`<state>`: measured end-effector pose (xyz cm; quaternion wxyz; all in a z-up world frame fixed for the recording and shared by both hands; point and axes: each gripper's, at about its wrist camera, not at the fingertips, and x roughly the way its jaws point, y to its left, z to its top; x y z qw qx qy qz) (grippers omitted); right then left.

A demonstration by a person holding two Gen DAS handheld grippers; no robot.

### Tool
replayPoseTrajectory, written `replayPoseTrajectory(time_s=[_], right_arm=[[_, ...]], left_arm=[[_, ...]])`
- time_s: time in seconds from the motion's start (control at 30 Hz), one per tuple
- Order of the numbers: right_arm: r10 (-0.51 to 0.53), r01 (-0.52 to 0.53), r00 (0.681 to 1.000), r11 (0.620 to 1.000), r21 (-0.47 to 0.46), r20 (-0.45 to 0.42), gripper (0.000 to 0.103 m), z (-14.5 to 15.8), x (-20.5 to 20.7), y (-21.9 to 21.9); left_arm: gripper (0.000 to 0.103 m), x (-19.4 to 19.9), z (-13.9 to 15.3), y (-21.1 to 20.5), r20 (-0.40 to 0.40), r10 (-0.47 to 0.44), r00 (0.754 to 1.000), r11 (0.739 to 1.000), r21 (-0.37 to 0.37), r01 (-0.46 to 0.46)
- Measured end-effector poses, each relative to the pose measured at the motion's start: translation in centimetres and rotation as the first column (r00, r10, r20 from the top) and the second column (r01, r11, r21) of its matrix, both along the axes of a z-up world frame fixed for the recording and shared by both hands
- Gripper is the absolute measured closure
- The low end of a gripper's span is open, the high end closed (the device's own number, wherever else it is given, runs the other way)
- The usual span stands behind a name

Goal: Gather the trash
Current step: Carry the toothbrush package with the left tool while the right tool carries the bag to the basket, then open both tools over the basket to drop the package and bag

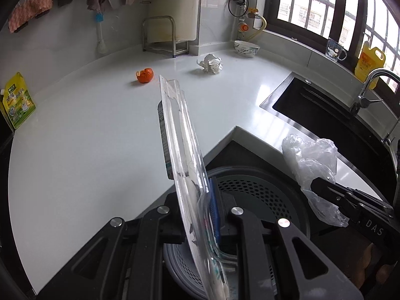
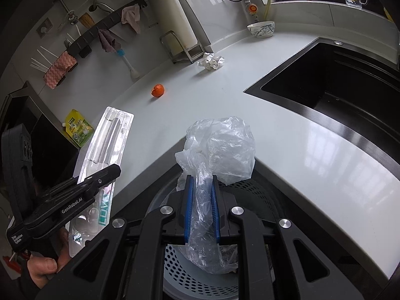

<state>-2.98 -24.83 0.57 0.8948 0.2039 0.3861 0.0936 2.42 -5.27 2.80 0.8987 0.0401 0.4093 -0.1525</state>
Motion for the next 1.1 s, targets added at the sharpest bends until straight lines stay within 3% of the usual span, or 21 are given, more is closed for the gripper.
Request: replayPoseTrajectory(time_s=[0.43,1.1], right_arm=[[-0.015,0.013,0.998,1.0,-0.024,-0.067,0.09,-2.7,-4.3,0.4],[0.034,-0.04,0.983,0.999,-0.028,-0.182,0.09,-7.0,-3.4,2.3]], left_arm=[[0.088,-5.3,-2.7,-2.7,-0.043,-0.149,0.988,0.988,0.025,0.15],[0.085,-4.4,-7.5,-2.1,-0.176,-0.138,0.975,0.986,0.071,0.153]])
